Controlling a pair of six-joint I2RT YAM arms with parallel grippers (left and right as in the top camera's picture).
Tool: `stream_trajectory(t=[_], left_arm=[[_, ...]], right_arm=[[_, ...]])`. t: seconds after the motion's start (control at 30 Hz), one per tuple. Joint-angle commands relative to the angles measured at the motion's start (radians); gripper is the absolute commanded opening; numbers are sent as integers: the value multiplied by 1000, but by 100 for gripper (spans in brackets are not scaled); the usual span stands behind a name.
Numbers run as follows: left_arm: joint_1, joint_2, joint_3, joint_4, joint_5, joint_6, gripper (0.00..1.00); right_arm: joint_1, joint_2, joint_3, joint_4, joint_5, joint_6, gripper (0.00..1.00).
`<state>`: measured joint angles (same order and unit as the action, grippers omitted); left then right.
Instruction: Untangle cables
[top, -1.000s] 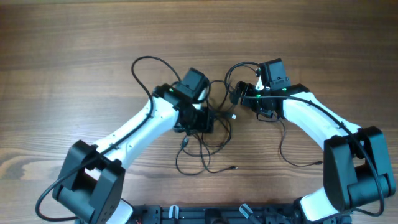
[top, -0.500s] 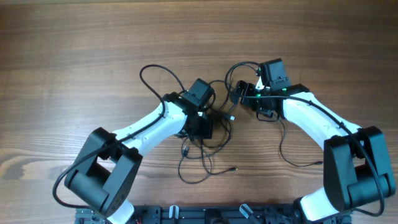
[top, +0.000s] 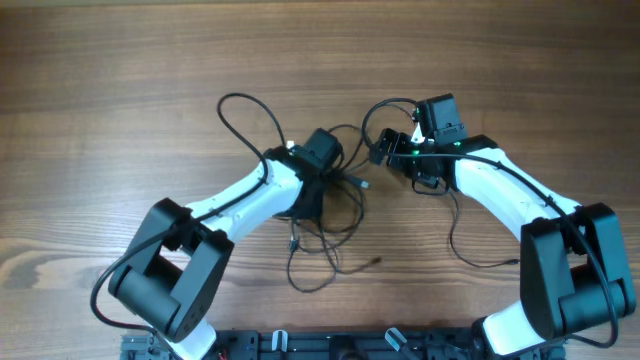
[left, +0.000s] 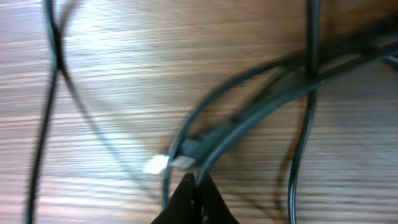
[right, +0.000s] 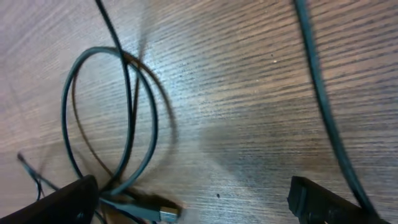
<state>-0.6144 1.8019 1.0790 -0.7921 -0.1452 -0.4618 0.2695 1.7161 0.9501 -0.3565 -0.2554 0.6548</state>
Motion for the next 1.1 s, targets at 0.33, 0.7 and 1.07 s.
stream_trajectory(t=[0.33,0.7,1.07], left_arm=[[302,-397,270,-27,-125,12,4],[429,-528,263,6,131,-66,4],[449,-301,262,44,571,142,5]], right_arm=[[19,12,-10,38,-75,103,100],[26,12,-10,37,-15,103,100],[26,12,-10,24,-41,48,100]])
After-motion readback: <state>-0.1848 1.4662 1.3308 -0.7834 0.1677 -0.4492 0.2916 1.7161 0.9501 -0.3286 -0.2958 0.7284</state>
